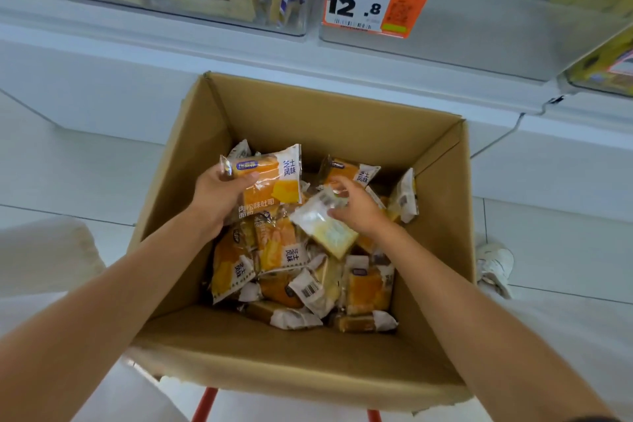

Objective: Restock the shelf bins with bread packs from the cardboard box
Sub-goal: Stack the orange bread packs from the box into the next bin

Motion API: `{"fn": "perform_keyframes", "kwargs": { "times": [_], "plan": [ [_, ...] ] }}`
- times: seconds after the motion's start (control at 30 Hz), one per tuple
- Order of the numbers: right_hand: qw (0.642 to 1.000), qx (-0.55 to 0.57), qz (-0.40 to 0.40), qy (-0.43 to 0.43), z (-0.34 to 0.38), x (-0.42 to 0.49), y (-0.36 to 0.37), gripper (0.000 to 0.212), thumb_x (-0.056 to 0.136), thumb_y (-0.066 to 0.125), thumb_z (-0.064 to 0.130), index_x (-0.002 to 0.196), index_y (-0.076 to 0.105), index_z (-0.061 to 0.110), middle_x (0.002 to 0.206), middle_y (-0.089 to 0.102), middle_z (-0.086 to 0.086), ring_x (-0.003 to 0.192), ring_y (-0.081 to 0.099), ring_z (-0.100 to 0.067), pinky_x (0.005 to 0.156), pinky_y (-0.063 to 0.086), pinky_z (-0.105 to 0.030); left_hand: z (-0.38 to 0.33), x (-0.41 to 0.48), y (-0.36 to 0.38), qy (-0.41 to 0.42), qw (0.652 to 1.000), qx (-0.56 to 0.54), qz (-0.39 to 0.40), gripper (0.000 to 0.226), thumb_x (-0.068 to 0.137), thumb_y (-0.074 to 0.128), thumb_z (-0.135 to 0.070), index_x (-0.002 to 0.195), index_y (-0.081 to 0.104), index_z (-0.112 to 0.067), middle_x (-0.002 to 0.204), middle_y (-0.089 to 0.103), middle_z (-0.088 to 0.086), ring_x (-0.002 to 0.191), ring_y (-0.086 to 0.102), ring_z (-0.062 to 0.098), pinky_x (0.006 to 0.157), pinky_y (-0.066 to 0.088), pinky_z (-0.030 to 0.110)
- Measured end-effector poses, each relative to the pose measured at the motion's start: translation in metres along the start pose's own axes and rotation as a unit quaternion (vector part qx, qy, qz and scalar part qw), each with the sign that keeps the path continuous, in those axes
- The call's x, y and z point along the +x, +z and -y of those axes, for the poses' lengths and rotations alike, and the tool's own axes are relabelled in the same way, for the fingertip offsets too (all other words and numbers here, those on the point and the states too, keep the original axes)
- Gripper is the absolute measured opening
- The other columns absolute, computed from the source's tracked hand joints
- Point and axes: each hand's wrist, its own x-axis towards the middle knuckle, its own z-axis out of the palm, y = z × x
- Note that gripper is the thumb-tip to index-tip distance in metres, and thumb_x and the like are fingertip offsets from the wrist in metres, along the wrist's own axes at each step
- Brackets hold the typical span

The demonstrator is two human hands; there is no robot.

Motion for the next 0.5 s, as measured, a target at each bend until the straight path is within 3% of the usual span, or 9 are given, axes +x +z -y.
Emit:
{"fn": "perform_keyframes", "kwargs": {
  "times": [0.03,0.1,0.13,0.2,0.3,0.37,0.43,0.5],
  "plan": [
    [0.998,-0.053,0.029,-0.004,-0.002,0.006,0.003,0.079,0.081,0.076,0.021,0.148,0.033,0.022,0.149,0.035,-0.007,0.136,0.035,-0.022,0.109,0.036,-0.038,-0.001,0.001,-0.001,0.008,1.000,-0.007,-0.001,0.025,0.085,0.075,-0.016,0.107,0.064,-0.016,0.098,0.074,0.008,0.085,0.074,0.021,0.071,0.059,0.034],
    [0.972,-0.202,0.118,0.007,-0.014,0.006,0.018,0.096,0.078,0.077,0.039,0.153,0.019,0.025,0.163,0.001,-0.002,0.149,0.004,-0.025,0.119,0.016,-0.047,-0.003,0.002,-0.001,0.013,1.000,-0.008,-0.003,0.026,0.086,0.073,-0.015,0.111,0.063,-0.015,0.098,0.074,0.006,0.083,0.074,0.019,0.068,0.059,0.032],
    [0.957,-0.254,0.141,0.012,-0.022,0.004,0.026,0.099,0.077,0.076,0.046,0.154,0.016,0.027,0.162,-0.011,-0.001,0.149,-0.005,-0.026,0.120,0.010,-0.050,-0.003,0.003,-0.002,0.013,1.000,-0.008,-0.002,0.028,0.086,0.073,-0.015,0.113,0.062,-0.015,0.098,0.074,0.006,0.081,0.074,0.018,0.067,0.059,0.032],
    [0.954,-0.284,0.100,0.013,-0.033,0.000,0.041,0.097,0.077,0.075,0.047,0.153,0.017,0.028,0.162,-0.015,-0.002,0.149,-0.007,-0.028,0.120,0.005,-0.053,0.000,0.006,-0.002,0.013,1.000,-0.009,-0.003,0.033,0.086,0.073,-0.014,0.117,0.061,-0.014,0.100,0.074,0.006,0.081,0.075,0.017,0.066,0.059,0.032],
    [0.952,-0.305,0.007,-0.013,-0.035,0.001,0.055,0.083,0.082,0.072,0.040,0.149,0.026,0.022,0.162,-0.007,-0.008,0.149,-0.005,-0.031,0.120,0.003,-0.054,0.004,0.009,-0.002,0.014,1.000,-0.013,-0.011,0.031,0.087,0.072,-0.014,0.116,0.061,-0.014,0.099,0.073,0.006,0.082,0.074,0.017,0.065,0.059,0.031],
    [0.944,-0.320,-0.017,-0.075,-0.037,0.004,0.057,0.057,0.089,0.064,0.036,0.140,0.044,0.020,0.162,0.006,-0.011,0.149,-0.002,-0.030,0.120,0.001,-0.050,0.005,0.012,-0.002,0.014,1.000,-0.016,-0.017,0.028,0.088,0.072,-0.015,0.114,0.061,-0.016,0.100,0.074,0.006,0.084,0.074,0.018,0.069,0.059,0.033],
    [0.958,-0.248,-0.052,-0.131,-0.033,0.004,0.052,0.027,0.095,0.056,0.033,0.117,0.062,0.019,0.147,0.042,-0.008,0.144,0.025,-0.027,0.121,0.009,-0.049,0.005,0.015,-0.002,0.023,0.999,-0.012,-0.026,0.028,0.089,0.071,-0.015,0.115,0.062,-0.017,0.102,0.074,0.006,0.087,0.074,0.019,0.073,0.060,0.037],
    [0.971,-0.165,-0.085,-0.153,-0.021,0.002,0.036,0.017,0.097,0.053,0.028,0.099,0.066,0.018,0.108,0.064,0.001,0.112,0.055,-0.017,0.110,0.033,-0.050,0.004,0.017,-0.002,0.035,0.999,0.001,-0.034,0.029,0.090,0.070,-0.016,0.118,0.061,-0.016,0.104,0.072,0.006,0.090,0.073,0.020,0.076,0.061,0.038]
  ]
}}
